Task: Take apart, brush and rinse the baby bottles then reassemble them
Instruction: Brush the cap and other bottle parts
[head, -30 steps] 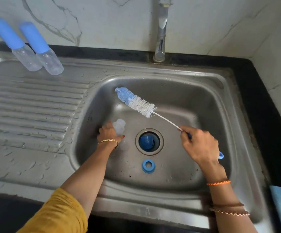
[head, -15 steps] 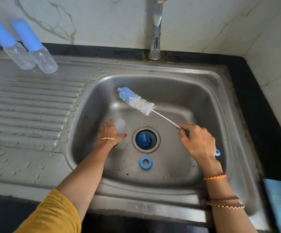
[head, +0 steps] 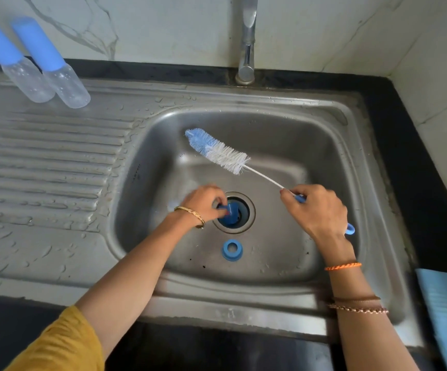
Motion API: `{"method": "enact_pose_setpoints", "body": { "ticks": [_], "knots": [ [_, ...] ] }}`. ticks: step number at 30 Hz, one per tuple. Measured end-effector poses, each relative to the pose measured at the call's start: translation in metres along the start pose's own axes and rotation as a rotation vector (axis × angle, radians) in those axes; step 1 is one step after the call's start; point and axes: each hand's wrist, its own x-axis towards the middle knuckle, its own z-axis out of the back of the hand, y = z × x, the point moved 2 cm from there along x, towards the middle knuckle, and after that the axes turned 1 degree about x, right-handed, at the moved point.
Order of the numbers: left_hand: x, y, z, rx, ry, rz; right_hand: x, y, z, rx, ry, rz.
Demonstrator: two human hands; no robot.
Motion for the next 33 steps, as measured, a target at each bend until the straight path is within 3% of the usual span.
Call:
{"method": "enact_pose_setpoints", "body": {
  "ticks": [3, 6, 10, 16, 19, 23, 26, 29, 33],
  "knots": [
    [-0.004, -0.02, -0.032, 0.128, 0.399, -0.154, 0.001, -0.001, 0.0, 0.0, 0.005, -0.011],
    [-0.009, -0.032, -0.057, 0.353, 0.589, -0.322, 0.001, -0.001, 0.0, 0.004, 0.009, -0.004],
    [-0.012, -0.031, -0.068, 0.469, 0.632, -0.429, 0.001, -0.002, -0.003, -0.006, 0.011, 0.021],
    [-0.008, -0.016, -0.072, 0.48, 0.584, -0.382, 0.002, -0.005, -0.002, 0.013, -0.015, 0.04],
    [-0.004, -0.019, -0.056, 0.21, 0.332, -0.322, 0.002, -0.007, 0.002, 0.061, -0.032, 0.024],
    [0.0, -0.012, 0.0, -0.4, -0.27, -0.001, 0.002, -0.009, 0.008, 0.229, -0.14, 0.046],
    [-0.006, 0.008, 0.047, -0.962, -0.607, 0.342, 0.0, -0.005, 0.009, 0.294, -0.281, 0.17],
    [-0.017, 0.03, 0.075, -1.5, -0.735, 0.506, -0.001, -0.001, 0.005, 0.275, -0.407, 0.323],
    [-0.014, 0.053, 0.09, -1.708, -0.877, 0.467, -0.004, -0.002, 0.003, 0.239, -0.497, 0.473]
  ]
}}
